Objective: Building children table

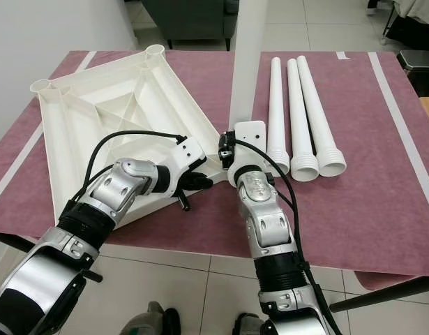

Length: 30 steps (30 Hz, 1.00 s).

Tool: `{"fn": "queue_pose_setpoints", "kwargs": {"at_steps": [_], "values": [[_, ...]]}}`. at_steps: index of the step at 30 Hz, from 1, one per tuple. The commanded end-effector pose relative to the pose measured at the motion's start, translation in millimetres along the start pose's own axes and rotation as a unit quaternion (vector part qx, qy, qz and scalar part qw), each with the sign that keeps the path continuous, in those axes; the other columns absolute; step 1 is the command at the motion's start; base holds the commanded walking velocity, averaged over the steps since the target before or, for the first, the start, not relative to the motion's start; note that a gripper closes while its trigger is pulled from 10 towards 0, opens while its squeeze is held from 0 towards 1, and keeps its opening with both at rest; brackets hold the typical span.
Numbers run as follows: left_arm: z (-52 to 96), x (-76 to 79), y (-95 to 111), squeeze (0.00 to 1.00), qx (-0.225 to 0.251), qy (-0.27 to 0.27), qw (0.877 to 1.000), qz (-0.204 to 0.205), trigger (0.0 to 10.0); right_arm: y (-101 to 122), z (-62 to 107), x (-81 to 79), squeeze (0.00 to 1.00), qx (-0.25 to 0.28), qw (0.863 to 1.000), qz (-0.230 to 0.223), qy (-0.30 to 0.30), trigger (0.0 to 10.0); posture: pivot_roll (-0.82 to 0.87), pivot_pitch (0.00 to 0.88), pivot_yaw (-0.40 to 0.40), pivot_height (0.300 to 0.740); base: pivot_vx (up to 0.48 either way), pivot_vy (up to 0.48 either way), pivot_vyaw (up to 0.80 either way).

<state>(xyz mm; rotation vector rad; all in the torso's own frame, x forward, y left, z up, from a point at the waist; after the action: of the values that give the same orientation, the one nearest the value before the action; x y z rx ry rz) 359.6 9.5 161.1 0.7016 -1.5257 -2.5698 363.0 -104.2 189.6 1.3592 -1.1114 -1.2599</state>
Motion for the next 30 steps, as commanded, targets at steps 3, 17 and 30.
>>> {"fn": "queue_pose_setpoints", "kwargs": {"at_steps": [3, 17, 30], "values": [[14.0, -35.3, 31, 0.0, 0.041, 0.136, 0.99, -0.021, 10.0, -44, 5.8, 1.9, 0.62, -0.079, 0.997, -0.003, -0.002, 10.0, 0.02, 0.134, 0.1, 0.74, 0.0, 0.0, 0.0], [33.8, -17.6, 20, 0.0, 0.036, 0.066, 0.995, -0.069, 10.0, 12, 19.2, -17.3, 0.0, 0.017, 0.977, -0.002, 0.214, 10.0, 0.02, 0.136, 0.104, 0.74, 0.0, 0.0, 0.0], [87.7, 30.1, -1, 0.0, 0.035, -0.092, 0.983, -0.153, 10.0, 30, 52.0, -32.1, 0.0, 0.005, 0.903, 0.027, 0.429, 10.0, 0.04, 0.141, 0.095, 0.74, 0.0, 0.0, 0.0]]}}
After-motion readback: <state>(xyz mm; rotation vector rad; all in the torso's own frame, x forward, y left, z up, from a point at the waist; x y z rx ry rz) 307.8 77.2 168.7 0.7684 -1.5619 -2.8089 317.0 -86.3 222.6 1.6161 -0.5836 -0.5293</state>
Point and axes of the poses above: a point about 5 cm out from each wrist's last joint towards the gripper, its own z axis pointing back from the gripper into the wrist, its own y axis along the axis of the wrist's last joint, x = y × z, the point moved 3 cm from there along -z, pointing out of the wrist towards the gripper, and after that the axes turned 12 degrees about -z, right-handed, at the moved point
